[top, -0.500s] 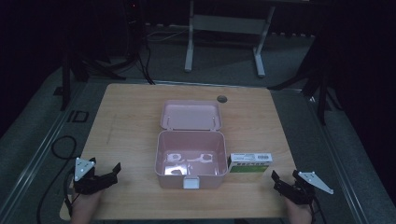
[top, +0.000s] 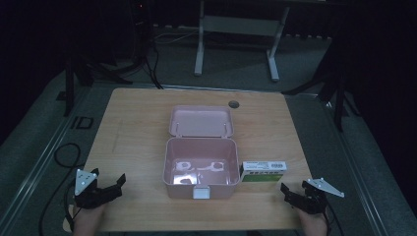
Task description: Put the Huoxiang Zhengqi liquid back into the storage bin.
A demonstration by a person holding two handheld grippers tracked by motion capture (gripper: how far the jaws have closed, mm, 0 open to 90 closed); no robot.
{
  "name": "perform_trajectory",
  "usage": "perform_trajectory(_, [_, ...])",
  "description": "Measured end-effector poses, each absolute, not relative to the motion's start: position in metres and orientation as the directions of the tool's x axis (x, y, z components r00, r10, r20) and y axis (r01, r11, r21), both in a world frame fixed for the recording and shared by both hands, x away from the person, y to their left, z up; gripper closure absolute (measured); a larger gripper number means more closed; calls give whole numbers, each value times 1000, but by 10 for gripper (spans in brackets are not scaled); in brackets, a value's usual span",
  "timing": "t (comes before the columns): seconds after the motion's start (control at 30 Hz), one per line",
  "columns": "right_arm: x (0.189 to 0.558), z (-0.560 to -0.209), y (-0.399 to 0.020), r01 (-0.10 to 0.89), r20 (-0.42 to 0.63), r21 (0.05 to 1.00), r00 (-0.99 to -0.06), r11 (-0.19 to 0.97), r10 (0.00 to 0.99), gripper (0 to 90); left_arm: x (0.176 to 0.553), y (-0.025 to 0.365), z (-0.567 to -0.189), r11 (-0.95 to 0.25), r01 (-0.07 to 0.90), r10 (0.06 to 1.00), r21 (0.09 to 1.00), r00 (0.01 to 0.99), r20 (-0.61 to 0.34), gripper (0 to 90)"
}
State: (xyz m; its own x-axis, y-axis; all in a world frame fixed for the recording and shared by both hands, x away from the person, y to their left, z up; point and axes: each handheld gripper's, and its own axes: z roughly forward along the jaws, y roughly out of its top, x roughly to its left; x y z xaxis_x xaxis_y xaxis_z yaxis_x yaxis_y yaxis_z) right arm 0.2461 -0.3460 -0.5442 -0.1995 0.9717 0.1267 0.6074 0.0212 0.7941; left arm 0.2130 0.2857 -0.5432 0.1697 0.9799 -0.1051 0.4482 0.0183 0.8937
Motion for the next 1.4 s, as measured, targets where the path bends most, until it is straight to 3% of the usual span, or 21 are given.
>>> perform_trajectory(0.1, [250, -542, -348, 648, 116, 760, -219, 56, 969, 114, 206, 288, -538, 41, 412, 979, 910, 166, -119, 26])
perform_trajectory(0.3, [260, -538, -350, 695, 26, 696, -279, 183, 960, 114, 209, 289, -541, 49, 429, 976, 902, 173, -135, 26])
perform_trajectory(0.5, [267, -533, -352, 718, 6, 644, -351, 265, 937, 114, 211, 287, -542, 51, 437, 971, 898, 187, -146, 26])
perform_trajectory(0.53, [273, -530, -354, 731, -23, 594, -400, 334, 916, 114, 211, 287, -542, 70, 442, 965, 894, 196, -173, 26])
perform_trajectory(0.57, [279, -529, -355, 748, -37, 531, -450, 399, 892, 114, 209, 292, -539, 157, 434, 939, 887, 211, -270, 26])
perform_trajectory(0.63, [281, -529, -355, 754, -40, 505, -466, 420, 884, 114, 208, 294, -538, 191, 423, 929, 886, 214, -303, 28])
perform_trajectory(0.83, [293, -515, -355, 660, -58, 392, -677, 641, 734, 127, 209, 299, -540, 202, 419, 930, 886, 202, -307, 35])
perform_trajectory(0.9, [294, -512, -354, 637, -62, 376, -708, 674, 704, 126, 209, 299, -540, 204, 420, 928, 884, 204, -311, 35])
perform_trajectory(1.03, [293, -498, -339, 489, -2, 277, -861, 827, 509, 127, 206, 294, -535, 219, 402, 913, 889, 236, -331, 35])
perform_trajectory(1.4, [291, -494, -306, 242, -6, 89, -970, 966, 244, 137, 206, 289, -535, 183, 408, 920, 895, 249, -302, 35])
